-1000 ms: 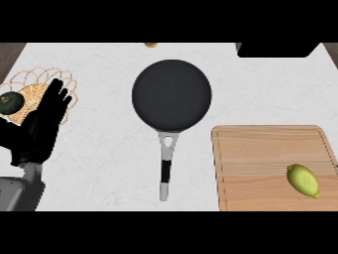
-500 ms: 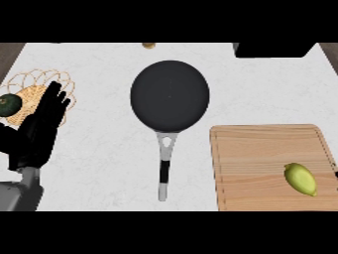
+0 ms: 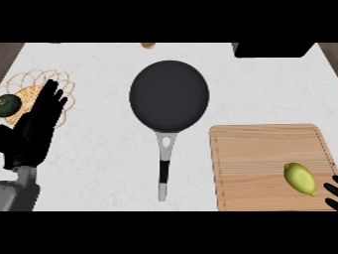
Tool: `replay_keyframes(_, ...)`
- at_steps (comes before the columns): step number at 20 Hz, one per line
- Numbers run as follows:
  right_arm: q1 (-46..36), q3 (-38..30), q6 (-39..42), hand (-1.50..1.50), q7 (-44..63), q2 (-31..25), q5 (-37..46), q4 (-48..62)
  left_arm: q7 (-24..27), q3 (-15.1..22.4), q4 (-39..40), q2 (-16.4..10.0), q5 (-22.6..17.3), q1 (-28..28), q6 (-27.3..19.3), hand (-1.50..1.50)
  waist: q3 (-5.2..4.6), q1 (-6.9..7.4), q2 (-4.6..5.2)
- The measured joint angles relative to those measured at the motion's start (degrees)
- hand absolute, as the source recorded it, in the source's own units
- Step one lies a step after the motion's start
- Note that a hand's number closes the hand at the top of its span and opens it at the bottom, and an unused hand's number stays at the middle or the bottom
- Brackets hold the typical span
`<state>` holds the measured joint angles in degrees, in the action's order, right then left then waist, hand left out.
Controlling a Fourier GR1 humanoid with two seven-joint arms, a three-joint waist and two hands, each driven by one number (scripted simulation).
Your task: Pick the lemon from the cutting board and place it in the pan
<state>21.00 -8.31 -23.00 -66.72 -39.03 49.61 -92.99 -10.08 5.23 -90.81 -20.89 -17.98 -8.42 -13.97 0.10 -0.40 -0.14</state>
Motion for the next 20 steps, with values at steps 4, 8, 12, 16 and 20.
replay_keyframes(4, -0.5, 1.4, -3.2, -1.50, 1.7, 1.1, 2.7, 1.5, 0.8, -0.2, 0.7, 0.7, 0.6, 0.1, 0.6, 0.00, -0.05, 0.15, 0.06)
replay_keyframes(8, -2.7, 3.1, -5.2, -1.50, 4.1, 2.6, 6.2, 2.8, -0.1, -0.6, 1.1, 1.3, 1.3, -0.9, 0.8, 0.00, -0.08, 0.30, 0.11)
replay_keyframes(12, -5.7, 5.1, -5.8, -1.50, 5.0, 3.4, 8.2, 4.5, -0.8, -1.2, 1.2, 1.9, 1.8, -1.4, 1.1, 0.00, -0.08, 0.42, 0.13)
replay_keyframes(16, -7.6, 6.8, -7.0, -1.50, 6.0, 4.7, 11.0, 7.2, -1.3, -2.1, 0.6, 2.2, 2.3, -1.3, 1.8, 0.00, -0.09, 0.45, 0.13)
replay_keyframes(20, -10.4, 7.9, -8.3, -1.50, 6.8, 5.8, 13.4, 10.8, -1.4, -3.0, 0.8, 2.4, 2.7, -1.3, 2.9, 0.00, -0.08, 0.47, 0.14)
